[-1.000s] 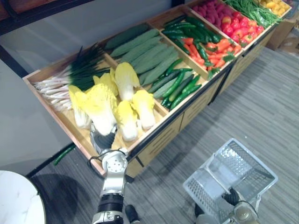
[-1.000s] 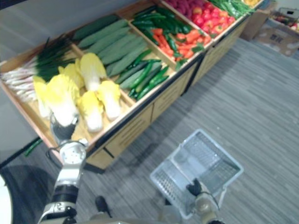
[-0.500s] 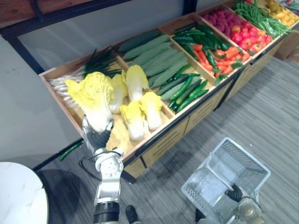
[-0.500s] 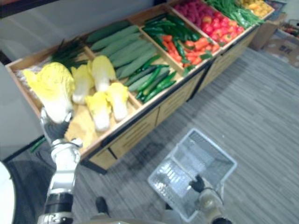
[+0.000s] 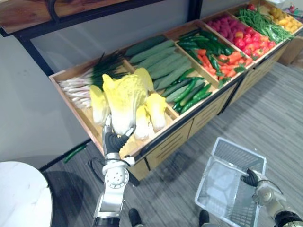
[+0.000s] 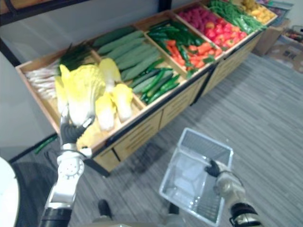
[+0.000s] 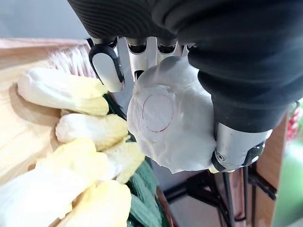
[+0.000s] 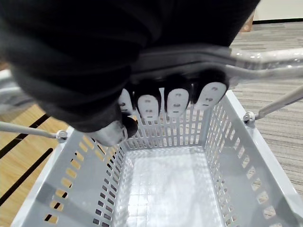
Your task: Pick vegetable in the basket
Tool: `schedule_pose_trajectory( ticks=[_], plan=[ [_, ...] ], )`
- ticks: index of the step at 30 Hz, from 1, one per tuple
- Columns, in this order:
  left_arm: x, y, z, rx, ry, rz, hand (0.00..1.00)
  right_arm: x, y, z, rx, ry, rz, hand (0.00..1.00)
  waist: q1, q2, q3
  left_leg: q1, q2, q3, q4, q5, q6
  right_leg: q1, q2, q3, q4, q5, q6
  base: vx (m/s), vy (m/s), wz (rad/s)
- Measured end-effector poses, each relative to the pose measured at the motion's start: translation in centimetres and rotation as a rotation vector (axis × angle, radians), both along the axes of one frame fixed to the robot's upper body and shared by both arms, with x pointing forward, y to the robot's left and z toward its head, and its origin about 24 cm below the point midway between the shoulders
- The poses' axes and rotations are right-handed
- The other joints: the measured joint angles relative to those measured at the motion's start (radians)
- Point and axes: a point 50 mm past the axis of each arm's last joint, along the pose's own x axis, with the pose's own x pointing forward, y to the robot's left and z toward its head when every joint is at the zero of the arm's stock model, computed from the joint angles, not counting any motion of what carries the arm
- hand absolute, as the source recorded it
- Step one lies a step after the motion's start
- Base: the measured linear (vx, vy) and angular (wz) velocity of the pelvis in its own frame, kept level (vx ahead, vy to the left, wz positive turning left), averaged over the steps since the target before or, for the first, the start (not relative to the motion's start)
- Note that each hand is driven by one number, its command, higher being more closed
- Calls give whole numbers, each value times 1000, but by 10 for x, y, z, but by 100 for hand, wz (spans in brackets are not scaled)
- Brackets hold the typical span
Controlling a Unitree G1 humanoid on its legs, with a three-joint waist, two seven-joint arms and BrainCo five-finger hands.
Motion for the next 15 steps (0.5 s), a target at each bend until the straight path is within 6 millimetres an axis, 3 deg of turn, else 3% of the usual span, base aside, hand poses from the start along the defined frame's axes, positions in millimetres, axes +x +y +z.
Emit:
schedule_pose_trajectory(
  ticks=[15],
  plan=[
    [-11, -37, -11, 44, 77, -299, 100, 60, 3, 60, -106, -138, 175, 100, 1, 17, -7, 19, -8, 66, 0, 4, 5, -35, -4, 77, -19, 42, 5, -5, -4, -13]
  ],
)
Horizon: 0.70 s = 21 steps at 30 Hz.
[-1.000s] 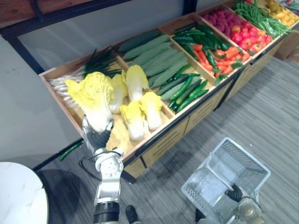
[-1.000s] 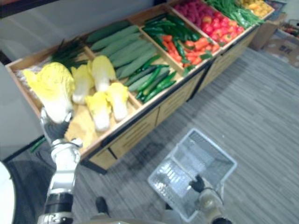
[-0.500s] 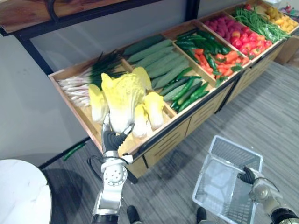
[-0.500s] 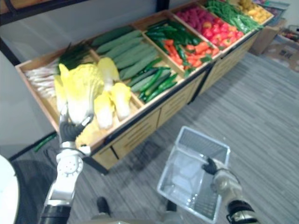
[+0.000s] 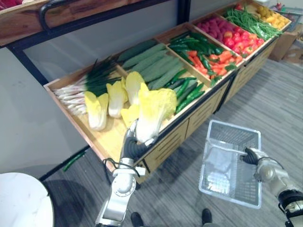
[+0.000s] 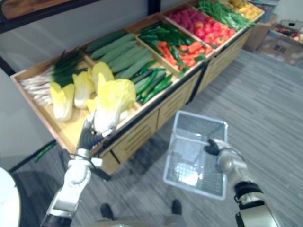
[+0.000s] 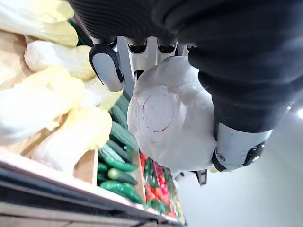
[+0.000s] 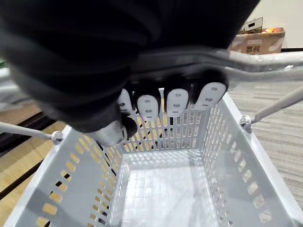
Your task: Pick vegetable in the basket
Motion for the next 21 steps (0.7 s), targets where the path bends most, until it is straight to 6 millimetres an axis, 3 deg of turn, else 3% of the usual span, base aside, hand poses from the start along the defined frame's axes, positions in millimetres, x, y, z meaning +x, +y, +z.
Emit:
schedule_pose_trajectory(
  ticks=[5, 21],
  plan=[
    [-8, -22, -8, -14, 48, -161, 100, 12, -3, 16, -2, -18, 11, 100, 0, 3, -1, 3, -1, 10, 0, -2, -3, -2, -1, 9, -7, 6, 1, -18, -13, -6],
    [-30, -62, -24, -3, 159, -455, 100, 48, 11, 59, 102, -133, 30, 100, -1, 5, 0, 36, -1, 52, -1, 0, 0, -2, 4, 54, -14, 19, -1, 11, -18, -8]
  ],
)
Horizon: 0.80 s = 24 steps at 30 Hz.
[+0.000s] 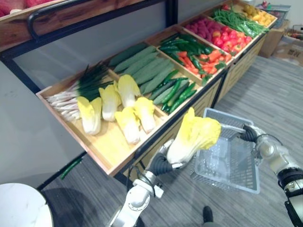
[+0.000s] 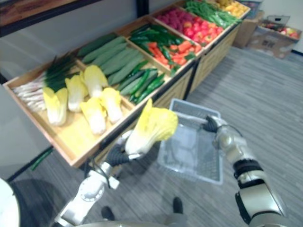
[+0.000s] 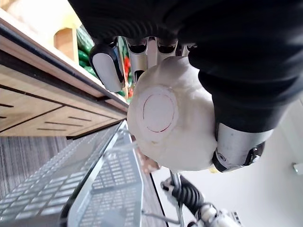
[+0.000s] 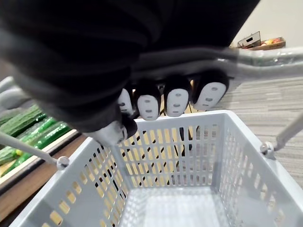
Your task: Pick vegetable in the basket
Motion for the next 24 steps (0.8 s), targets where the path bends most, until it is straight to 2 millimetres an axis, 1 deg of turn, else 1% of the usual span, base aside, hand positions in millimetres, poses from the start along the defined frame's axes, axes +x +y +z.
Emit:
schedule_pose_trajectory(
  ticks=[4, 9, 12, 14, 16, 17, 19, 21, 24],
  plan=[
    [-8, -12, -5, -1, 28, -69, 100, 3, 0, 4, 21, -12, -13, 100, 1, 0, 0, 0, 5, 0, 0, -4, -5, -1, 5, 1, 1, 0, 0, 0, -15, 0],
    [-16, -21, -24, 28, 111, -134, 100, 3, 2, 5, 22, -8, -7, 100, 1, -1, 0, 4, 18, 5, 0, -4, -11, -1, 19, 4, 1, -2, -4, 7, -24, -4],
    [-17, -25, -33, 46, 150, -156, 100, 4, 4, 6, 24, -9, 2, 100, 1, -2, 1, 11, 21, 19, 0, -7, -15, -5, 22, 14, 1, -3, -4, 20, -25, -13],
    [-11, -29, -42, 75, 179, -147, 100, 7, 13, 9, 40, -28, 24, 100, -3, -2, 1, 17, 21, 31, 0, -7, -16, -10, 25, 28, 2, -2, -5, 31, -20, -18],
    [-5, -32, -46, 93, 195, -143, 100, 8, 18, 8, 53, -34, 34, 100, -5, -3, 2, 17, 23, 37, 0, -5, -13, -14, 27, 32, 2, 2, -10, 31, -25, -10],
    [0, -35, -49, 109, 198, -133, 100, 9, 24, 7, 69, -36, 44, 100, -6, -4, 2, 19, 26, 43, 0, -5, -13, -16, 30, 36, 2, 2, -11, 29, -24, -10],
    [5, -37, -50, 109, 203, -113, 100, 10, 31, 4, 86, -36, 56, 100, -10, -4, 3, 23, 27, 48, 0, -5, -13, -17, 32, 42, 1, 2, -11, 30, -23, -9],
    [16, -40, -50, 122, 195, -76, 100, 12, 43, 2, 114, -38, 73, 100, -22, -7, 4, 23, 27, 52, 0, -7, -15, -19, 33, 47, 1, 2, -11, 27, -21, -5],
    [30, -38, -51, 161, 186, -22, 100, 14, 52, 4, 129, -40, 101, 100, -26, -12, 6, 24, 27, 70, 0, -8, -17, -34, 36, 63, 5, 3, -10, 23, -17, -15]
  ],
)
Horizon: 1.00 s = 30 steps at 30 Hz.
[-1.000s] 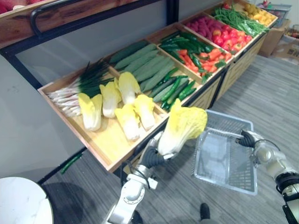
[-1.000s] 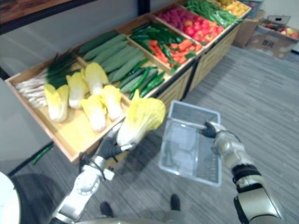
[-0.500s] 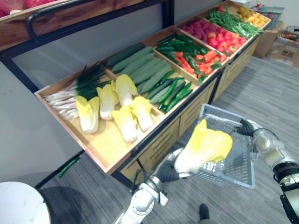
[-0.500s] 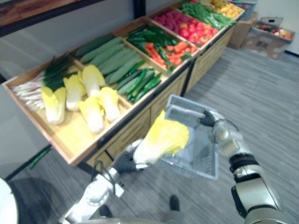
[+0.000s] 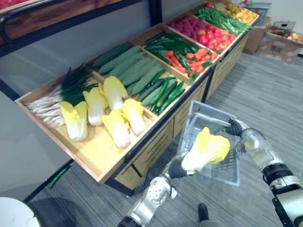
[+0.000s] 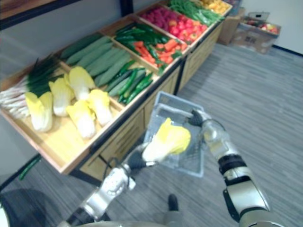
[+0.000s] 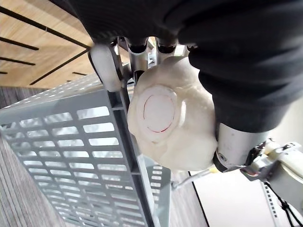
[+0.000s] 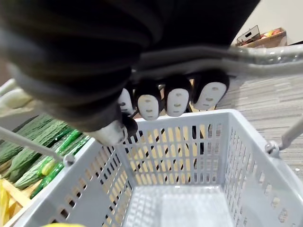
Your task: Pick vegetable in the basket
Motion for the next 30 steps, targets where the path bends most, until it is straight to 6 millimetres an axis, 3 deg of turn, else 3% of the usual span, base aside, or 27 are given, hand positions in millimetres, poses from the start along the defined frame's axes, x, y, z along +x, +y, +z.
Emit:
schedule_pose_trajectory(
  ticks=[7, 16, 21, 27, 28, 30],
  plan=[
    [20, 4, 3, 56, -30, 76, 100, -3, 12, 2, 16, -22, 50, 100, -27, -13, 6, 12, 9, 36, 0, -4, -6, -18, 15, 37, 3, 2, -2, 38, -17, -16],
    [34, 5, -2, 124, -17, 108, 100, -13, 37, -10, -24, 76, 208, 100, -32, -31, 11, 35, 32, 104, 0, -10, -23, -54, 54, 101, 11, 11, -11, 40, -13, -25],
    [40, 22, -3, 121, -16, 200, 100, -3, 67, 8, -79, 38, 340, 100, -29, -54, 21, 128, 35, 264, 1, -31, -51, -88, 106, 251, 13, 39, -12, 29, 5, -82],
    [41, 31, -4, 113, -8, 242, 100, 4, 86, 21, -121, 15, 418, 100, -31, -83, 42, 193, 34, 397, 7, -50, -85, -118, 157, 368, 13, 58, -8, -33, 15, -71],
    [42, 33, -4, 111, -7, 252, 0, 5, 88, 24, -124, 10, 425, 100, -29, -83, 49, 203, 34, 418, 7, -50, -87, -121, 165, 383, 12, 59, -6, -52, 27, -43],
    [42, 36, -5, 108, -2, 264, 0, 6, 91, 25, -131, 7, 438, 100, -29, -80, 62, 218, 35, 439, 7, -53, -91, -122, 175, 400, 12, 59, -6, -52, 29, -35]
  ],
)
